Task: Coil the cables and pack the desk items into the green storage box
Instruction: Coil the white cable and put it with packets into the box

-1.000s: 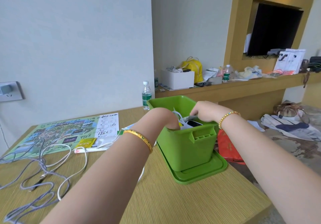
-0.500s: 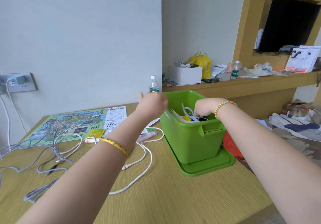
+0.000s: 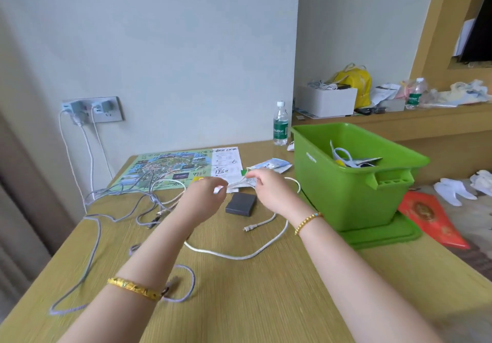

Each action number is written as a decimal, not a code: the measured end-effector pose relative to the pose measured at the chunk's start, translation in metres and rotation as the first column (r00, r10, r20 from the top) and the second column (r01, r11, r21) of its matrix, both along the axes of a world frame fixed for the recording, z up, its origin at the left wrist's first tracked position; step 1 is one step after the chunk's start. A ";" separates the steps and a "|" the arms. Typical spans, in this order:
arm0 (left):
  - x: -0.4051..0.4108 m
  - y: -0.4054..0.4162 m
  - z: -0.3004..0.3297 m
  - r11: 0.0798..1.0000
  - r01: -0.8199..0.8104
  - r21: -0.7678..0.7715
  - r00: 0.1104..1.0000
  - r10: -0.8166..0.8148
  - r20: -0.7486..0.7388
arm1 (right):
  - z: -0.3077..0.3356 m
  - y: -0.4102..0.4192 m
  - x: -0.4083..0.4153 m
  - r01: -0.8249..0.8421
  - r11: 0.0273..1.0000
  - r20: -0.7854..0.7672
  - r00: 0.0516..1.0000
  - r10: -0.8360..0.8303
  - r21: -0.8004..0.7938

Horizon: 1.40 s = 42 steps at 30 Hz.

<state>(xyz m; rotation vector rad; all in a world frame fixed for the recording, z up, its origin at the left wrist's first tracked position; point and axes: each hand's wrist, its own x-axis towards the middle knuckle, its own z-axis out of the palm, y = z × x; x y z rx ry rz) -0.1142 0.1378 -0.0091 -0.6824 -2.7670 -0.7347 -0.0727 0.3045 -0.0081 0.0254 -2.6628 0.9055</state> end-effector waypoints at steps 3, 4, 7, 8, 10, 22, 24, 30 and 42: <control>0.005 -0.022 -0.031 0.950 -0.169 -0.262 0.984 0.179 0.016 | -0.041 -0.010 -0.011 0.105 0.986 0.077 0.990 -0.115 0.127; 0.007 -0.026 -0.039 0.927 -0.213 -0.308 0.968 0.244 0.065 | -0.051 -0.011 -0.012 0.165 0.972 0.080 0.980 -0.180 0.169; 0.009 -0.037 -0.062 0.923 -0.217 -0.319 0.930 0.295 0.220 | -0.073 -0.010 -0.014 0.286 0.927 0.130 0.937 -0.323 0.242; 0.008 -0.040 -0.069 0.928 -0.183 -0.325 0.939 0.263 0.223 | -0.077 -0.010 -0.015 0.302 0.922 0.165 0.924 -0.346 0.243; 0.006 -0.042 -0.077 0.939 -0.117 -0.323 0.969 0.180 0.170 | -0.083 -0.008 -0.016 0.335 0.905 0.179 0.905 -0.387 0.264; -0.003 -0.035 -0.076 0.968 -0.059 0.243 0.998 0.053 0.034 | -0.082 0.005 -0.019 0.335 0.942 -0.029 0.942 -0.336 -0.033; 0.000 -0.038 -0.073 0.943 -0.047 0.331 0.998 0.058 -0.022 | -0.076 0.002 -0.017 0.267 0.945 -0.111 0.950 -0.291 -0.190; 0.002 -0.036 -0.079 0.975 -0.222 0.003 0.975 0.222 0.026 | -0.056 -0.013 -0.003 -0.016 0.910 -0.347 0.927 -0.142 -0.414; -0.016 -0.047 -0.065 0.856 -0.386 -0.344 0.923 0.360 -0.139 | -0.059 -0.017 -0.002 -0.147 0.969 0.285 0.937 0.201 -0.200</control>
